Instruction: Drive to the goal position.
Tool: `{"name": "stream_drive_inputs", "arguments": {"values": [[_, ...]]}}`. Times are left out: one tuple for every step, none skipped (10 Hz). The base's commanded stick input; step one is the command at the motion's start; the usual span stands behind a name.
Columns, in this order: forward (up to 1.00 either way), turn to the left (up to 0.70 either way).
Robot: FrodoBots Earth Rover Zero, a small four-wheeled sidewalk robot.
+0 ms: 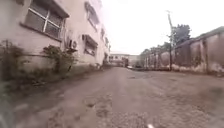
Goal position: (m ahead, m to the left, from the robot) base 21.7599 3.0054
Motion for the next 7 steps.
{"name": "stream_drive_inputs", "arguments": {"values": [[1.00,-0.01],[1.00,-0.01],[1.00,-0.01],[1.00,-0.01],[1.00,-0.01],[1.00,-0.01],[1.00,-0.01]]}}
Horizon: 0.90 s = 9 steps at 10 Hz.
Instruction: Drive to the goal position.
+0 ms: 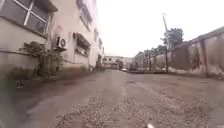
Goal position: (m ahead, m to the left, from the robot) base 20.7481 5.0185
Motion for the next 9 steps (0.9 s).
{"name": "stream_drive_inputs", "arguments": {"values": [[1.00,-0.01],[1.00,-0.01],[1.00,-0.01],[1.00,-0.01],[1.00,-0.01],[1.00,-0.01],[1.00,-0.01],[1.00,-0.01],[1.00,-0.01]]}}
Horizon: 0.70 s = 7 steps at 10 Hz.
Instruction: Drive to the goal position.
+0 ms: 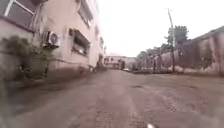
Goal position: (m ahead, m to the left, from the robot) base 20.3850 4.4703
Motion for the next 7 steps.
{"name": "stream_drive_inputs", "arguments": {"values": [[1.00,-0.01],[1.00,-0.01],[1.00,-0.01],[1.00,-0.01],[1.00,-0.01],[1.00,-0.26],[1.00,-0.35]]}}
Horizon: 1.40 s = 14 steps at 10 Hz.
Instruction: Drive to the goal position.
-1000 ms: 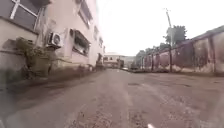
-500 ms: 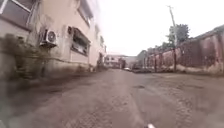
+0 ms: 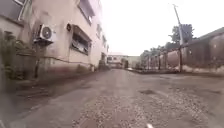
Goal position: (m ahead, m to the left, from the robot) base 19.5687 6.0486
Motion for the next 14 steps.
{"name": "stream_drive_inputs", "arguments": {"values": [[1.00,-0.30],[1.00,-0.24],[1.00,-0.19],[1.00,-0.14],[1.00,-0.09],[1.00,-0.03],[1.00,-0.01],[1.00,-0.01],[1.00,-0.01],[1.00,-0.01],[1.00,-0.01],[1.00,-0.01],[1.00,-0.01],[1.00,-0.01]]}}
